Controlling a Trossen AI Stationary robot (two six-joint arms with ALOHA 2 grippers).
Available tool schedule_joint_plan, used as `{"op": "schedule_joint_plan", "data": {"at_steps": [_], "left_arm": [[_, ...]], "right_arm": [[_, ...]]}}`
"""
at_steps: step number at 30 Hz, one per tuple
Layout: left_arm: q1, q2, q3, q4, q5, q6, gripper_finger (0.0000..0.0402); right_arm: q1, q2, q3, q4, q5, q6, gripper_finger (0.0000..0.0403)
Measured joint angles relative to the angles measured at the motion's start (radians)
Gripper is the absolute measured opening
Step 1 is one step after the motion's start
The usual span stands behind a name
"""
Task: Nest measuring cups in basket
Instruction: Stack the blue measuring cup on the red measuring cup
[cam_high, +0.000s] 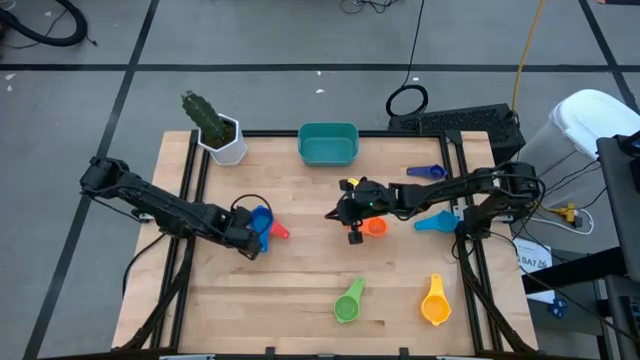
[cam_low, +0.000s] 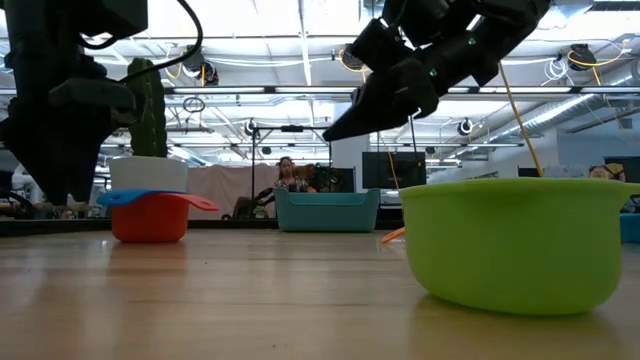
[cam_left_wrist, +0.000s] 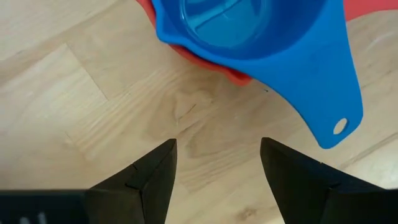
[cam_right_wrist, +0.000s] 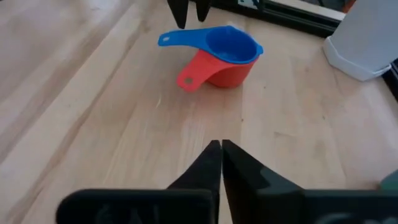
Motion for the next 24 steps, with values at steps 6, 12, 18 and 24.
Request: {"op": "schedule_joint_plan", "data": {"at_steps": [6,12,18,24], "left_arm": [[0.0,0.0,0.0,0.057,-0.018,-0.014,0.0234],[0.0,0.0,0.0,0.12,-0.031,0.021,0.0234],[0.001,0.0,0.0,-0.006,-0.001,0.019,0.0234],[0.008,0.0,0.0,-0.135,0.003,0.059,0.0234]], "right_arm": [[0.011,0.063,0.004,-0.004,-0.02,-0.019,0.0],[0.016,0.151,0.004,0.012,-0.026,-0.028,0.0],[0.016,0.167,0.003,0.014,-0.053,-0.026,0.0],[0.016,0.16,0.003,0.011,-0.055,-0.023,0.0]]}}
